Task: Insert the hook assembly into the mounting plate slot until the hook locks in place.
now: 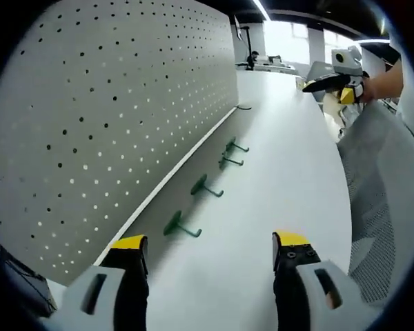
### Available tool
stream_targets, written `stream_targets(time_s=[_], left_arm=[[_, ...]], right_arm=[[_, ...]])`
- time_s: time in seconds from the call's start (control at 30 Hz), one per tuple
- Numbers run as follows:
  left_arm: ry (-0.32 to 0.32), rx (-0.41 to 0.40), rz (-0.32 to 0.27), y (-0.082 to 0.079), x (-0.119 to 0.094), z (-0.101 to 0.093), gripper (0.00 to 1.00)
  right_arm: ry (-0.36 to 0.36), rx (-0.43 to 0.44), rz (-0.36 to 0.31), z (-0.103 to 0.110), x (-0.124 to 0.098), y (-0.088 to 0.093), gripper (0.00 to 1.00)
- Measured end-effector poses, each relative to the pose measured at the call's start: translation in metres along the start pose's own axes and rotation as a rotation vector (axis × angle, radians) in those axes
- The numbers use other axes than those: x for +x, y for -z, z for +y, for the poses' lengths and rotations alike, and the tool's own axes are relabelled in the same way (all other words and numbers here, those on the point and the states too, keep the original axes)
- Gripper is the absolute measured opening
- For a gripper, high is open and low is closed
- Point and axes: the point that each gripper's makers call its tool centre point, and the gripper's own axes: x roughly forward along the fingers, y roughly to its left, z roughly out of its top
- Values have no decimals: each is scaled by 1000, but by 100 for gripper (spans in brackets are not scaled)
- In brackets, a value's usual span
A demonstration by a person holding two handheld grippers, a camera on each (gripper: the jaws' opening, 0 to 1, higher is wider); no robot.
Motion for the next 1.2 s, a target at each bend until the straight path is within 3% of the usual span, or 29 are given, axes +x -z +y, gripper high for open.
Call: stream_targets(time_s=[0.53, 0.63, 1.2], left_arm=[[38, 66, 84, 6, 21, 18, 75], [55, 114, 122, 10, 25, 22, 74], [207, 264, 237, 15, 49, 21, 72]], right_arm=[[-4, -2, 11, 3, 2, 2, 70], [-4, -10, 15, 3, 1, 2, 70], [11, -2, 17, 0, -3, 4, 70]])
